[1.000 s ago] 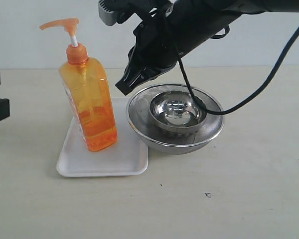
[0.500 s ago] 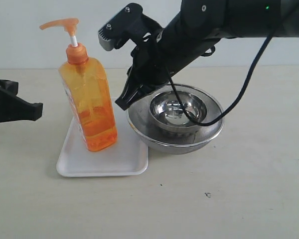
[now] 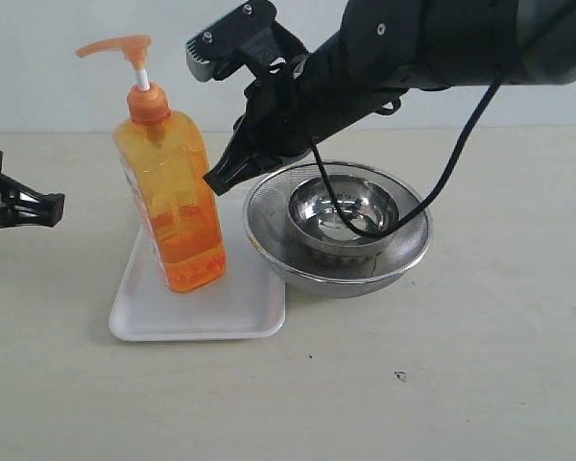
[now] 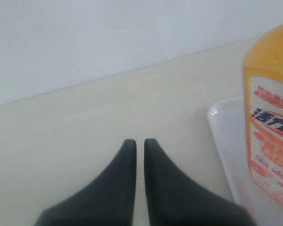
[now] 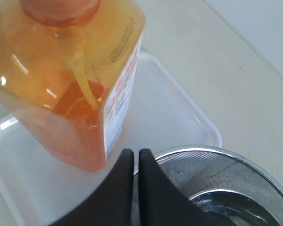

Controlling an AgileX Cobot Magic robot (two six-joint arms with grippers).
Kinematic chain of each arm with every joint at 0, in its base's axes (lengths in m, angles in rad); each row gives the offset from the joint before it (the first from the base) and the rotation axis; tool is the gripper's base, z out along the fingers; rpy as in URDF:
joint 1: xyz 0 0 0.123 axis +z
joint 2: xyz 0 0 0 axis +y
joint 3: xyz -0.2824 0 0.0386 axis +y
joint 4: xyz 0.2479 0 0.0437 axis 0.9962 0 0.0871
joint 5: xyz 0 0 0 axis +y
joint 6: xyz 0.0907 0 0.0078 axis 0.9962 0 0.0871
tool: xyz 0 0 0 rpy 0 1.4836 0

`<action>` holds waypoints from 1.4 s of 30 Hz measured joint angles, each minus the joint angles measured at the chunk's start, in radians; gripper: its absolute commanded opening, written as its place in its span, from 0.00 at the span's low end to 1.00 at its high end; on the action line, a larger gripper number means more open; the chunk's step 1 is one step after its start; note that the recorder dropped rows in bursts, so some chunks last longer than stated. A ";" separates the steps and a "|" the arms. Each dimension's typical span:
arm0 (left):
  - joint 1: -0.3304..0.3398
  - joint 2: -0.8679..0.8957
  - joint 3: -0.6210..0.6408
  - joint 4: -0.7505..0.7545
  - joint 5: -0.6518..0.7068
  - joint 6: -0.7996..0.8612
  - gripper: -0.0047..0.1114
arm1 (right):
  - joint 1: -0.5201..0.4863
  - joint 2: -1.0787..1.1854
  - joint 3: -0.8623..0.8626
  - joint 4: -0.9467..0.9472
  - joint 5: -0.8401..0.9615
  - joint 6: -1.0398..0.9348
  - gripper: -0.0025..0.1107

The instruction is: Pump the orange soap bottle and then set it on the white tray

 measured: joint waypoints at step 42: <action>0.555 0.339 -0.261 -0.424 -1.170 0.775 0.08 | 0.000 0.008 0.000 0.005 -0.146 -0.139 0.02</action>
